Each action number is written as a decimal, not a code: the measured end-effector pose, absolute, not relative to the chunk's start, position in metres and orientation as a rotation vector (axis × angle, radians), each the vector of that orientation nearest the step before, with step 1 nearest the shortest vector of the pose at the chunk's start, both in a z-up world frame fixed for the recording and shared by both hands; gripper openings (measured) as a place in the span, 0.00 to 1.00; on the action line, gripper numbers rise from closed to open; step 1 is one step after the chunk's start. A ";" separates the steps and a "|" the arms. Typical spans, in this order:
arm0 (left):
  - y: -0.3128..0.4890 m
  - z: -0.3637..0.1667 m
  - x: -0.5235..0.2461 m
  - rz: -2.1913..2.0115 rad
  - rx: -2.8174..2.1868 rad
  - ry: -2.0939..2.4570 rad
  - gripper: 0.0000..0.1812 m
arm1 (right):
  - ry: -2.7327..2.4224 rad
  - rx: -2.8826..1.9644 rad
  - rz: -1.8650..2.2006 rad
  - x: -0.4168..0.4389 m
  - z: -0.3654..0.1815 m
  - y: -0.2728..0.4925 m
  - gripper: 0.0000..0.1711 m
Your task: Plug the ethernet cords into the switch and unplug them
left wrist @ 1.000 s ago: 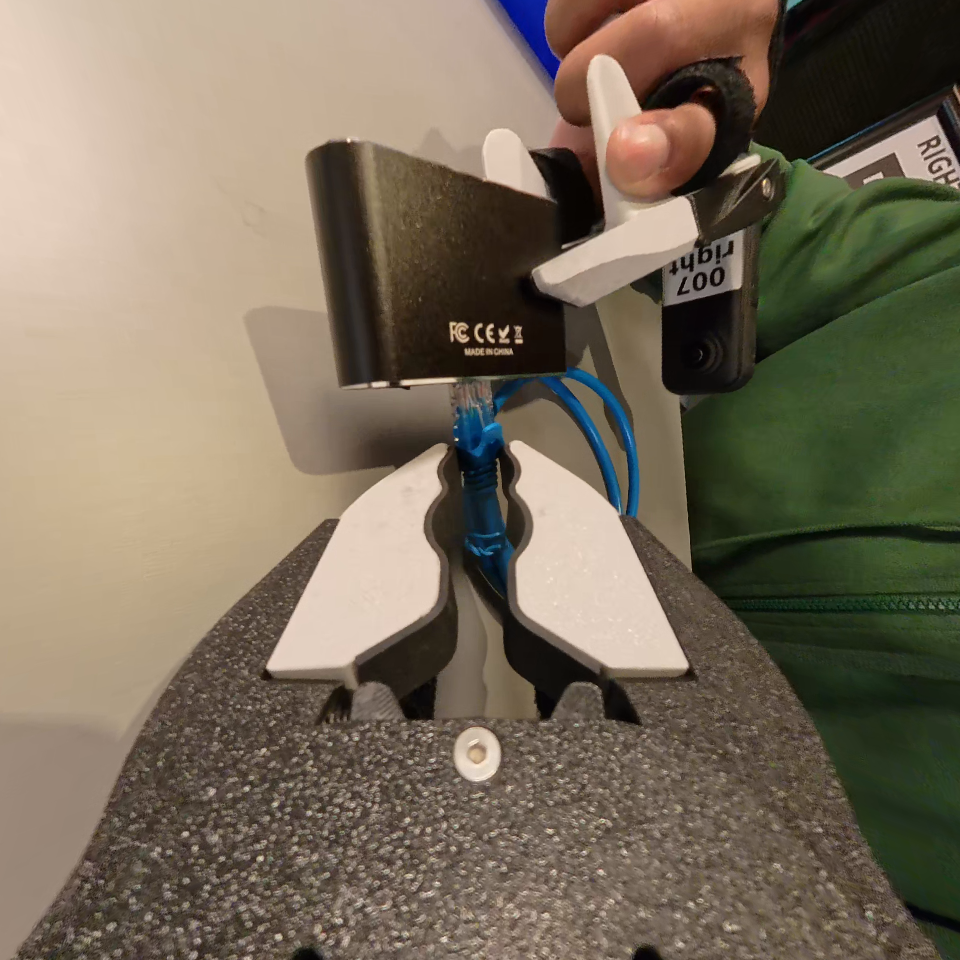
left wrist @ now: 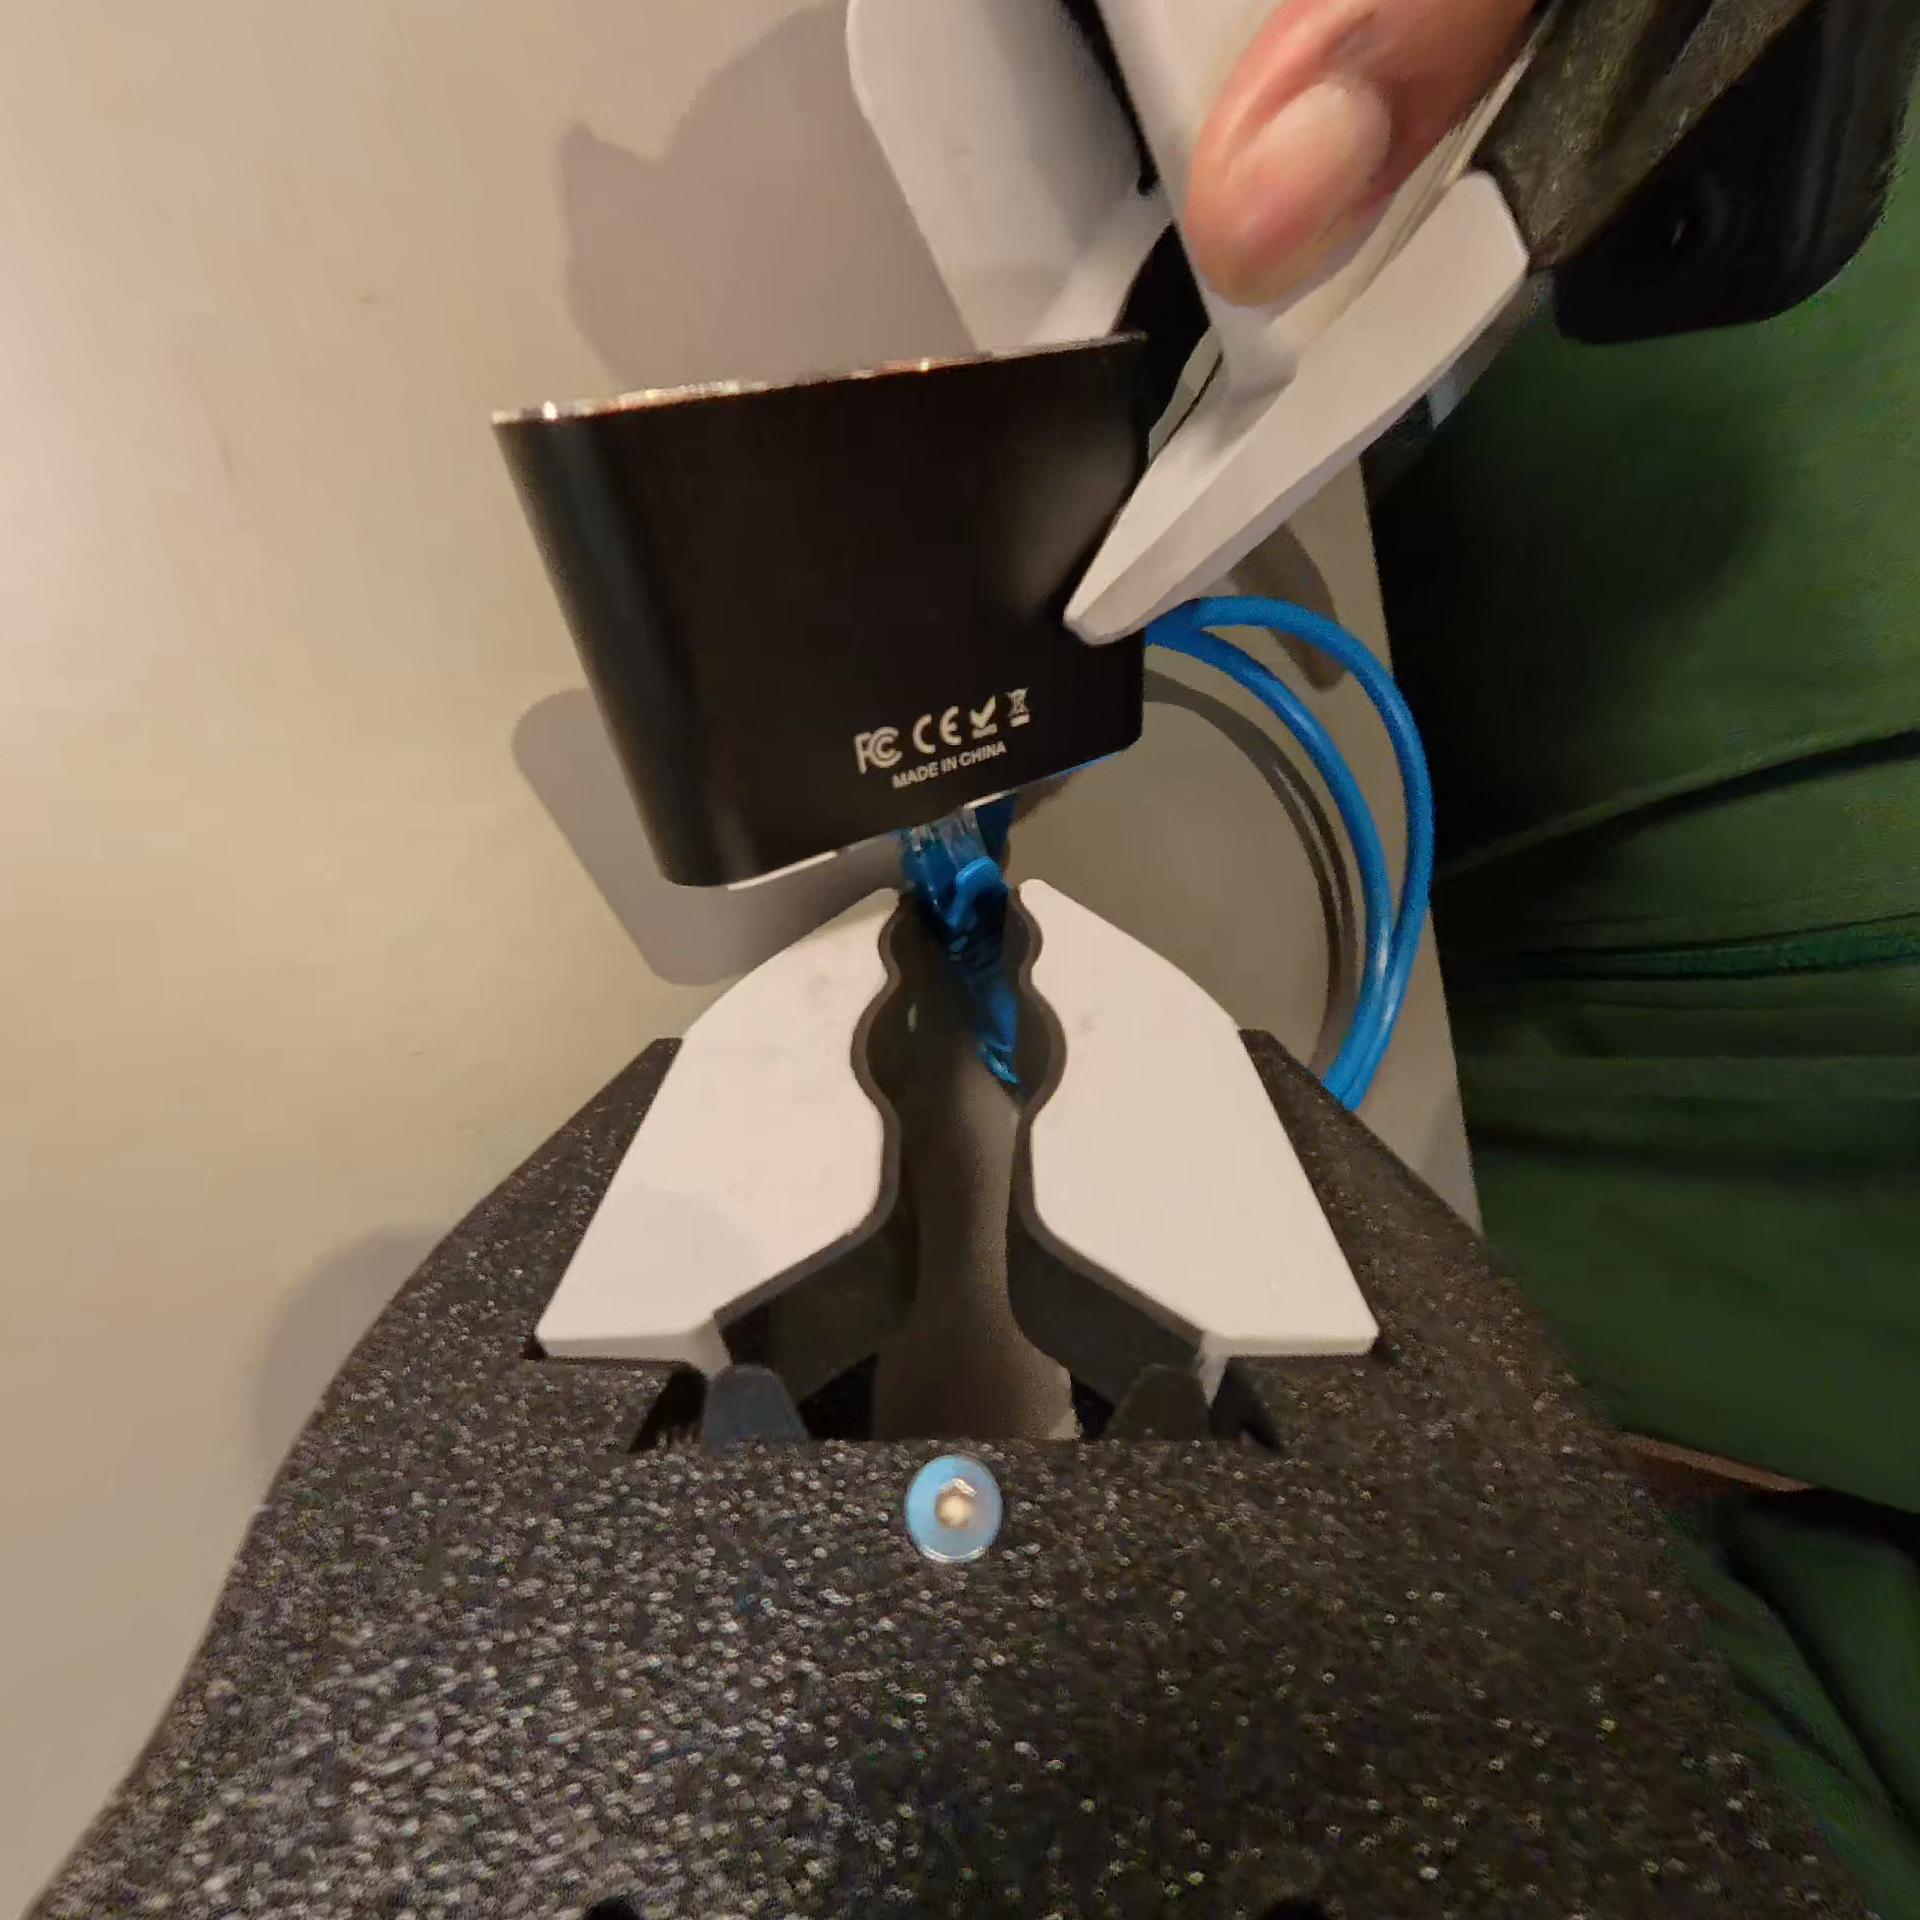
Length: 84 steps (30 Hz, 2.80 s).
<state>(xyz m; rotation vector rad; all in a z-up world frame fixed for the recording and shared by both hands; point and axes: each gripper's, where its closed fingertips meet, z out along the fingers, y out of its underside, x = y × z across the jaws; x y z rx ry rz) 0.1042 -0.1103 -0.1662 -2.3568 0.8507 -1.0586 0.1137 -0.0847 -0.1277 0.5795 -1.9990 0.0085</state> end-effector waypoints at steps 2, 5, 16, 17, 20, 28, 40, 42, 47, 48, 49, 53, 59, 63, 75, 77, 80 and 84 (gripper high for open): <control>-0.107 -0.166 0.101 -0.989 -2.347 0.873 0.08 | -2.030 0.548 0.071 0.115 -0.128 -0.087 0.14; -0.098 -0.164 0.092 -0.885 -2.323 0.858 0.08 | -2.028 0.502 0.135 0.112 -0.130 -0.087 0.14; -0.089 -0.164 0.079 -0.687 -2.214 0.933 0.08 | -1.857 0.406 0.143 0.101 -0.143 -0.080 0.17; -0.089 -0.164 0.081 -0.692 -2.207 0.933 0.08 | -1.832 0.395 0.120 0.099 -0.141 -0.076 0.19; -0.085 -0.169 0.082 -0.683 -2.223 0.916 0.08 | -1.806 0.340 0.135 0.096 -0.136 -0.068 0.27; -0.080 -0.167 0.081 -0.659 -2.216 0.876 0.07 | -1.835 0.177 0.059 0.086 -0.139 -0.038 0.22; -0.071 -0.169 0.081 -0.604 -2.250 0.800 0.07 | -1.856 0.168 -0.023 0.083 -0.143 -0.035 0.15; -0.071 -0.170 0.082 -0.592 -2.249 0.818 0.07 | -1.863 0.175 0.000 0.083 -0.144 -0.039 0.15; -0.071 -0.170 0.081 -0.590 -2.252 0.818 0.07 | -1.874 0.171 0.019 0.083 -0.147 -0.040 0.14; -0.071 -0.171 0.080 -0.593 -2.259 0.808 0.07 | -1.884 0.157 0.032 0.082 -0.148 -0.039 0.15; -0.070 -0.172 0.079 -0.590 -2.269 0.791 0.07 | -1.900 0.133 0.048 0.081 -0.151 -0.038 0.15; -0.066 -0.171 0.072 -0.548 -2.261 0.764 0.07 | -1.923 0.054 0.092 0.078 -0.149 -0.031 0.17; -0.063 -0.172 0.058 -0.433 -2.238 0.797 0.07 | -2.000 0.007 0.194 0.092 -0.149 -0.020 0.25; -0.063 -0.169 0.057 -0.411 -2.209 0.818 0.11 | -2.105 -0.237 0.468 0.104 -0.144 -0.015 0.36; -0.044 -0.068 0.019 -0.461 -1.766 0.394 0.28 | -1.610 -0.946 1.122 0.063 -0.070 -0.003 0.49; -0.043 -0.040 0.016 -0.605 -1.631 0.238 0.28 | -1.403 -1.062 1.356 0.059 -0.042 0.001 0.48; -0.042 -0.001 0.023 -0.803 -1.396 0.066 0.28 | -1.081 -1.153 1.662 0.056 0.002 0.005 0.47; -0.040 0.031 0.037 -1.048 -1.069 -0.127 0.32 | -0.649 -1.201 1.980 0.046 0.045 0.005 0.48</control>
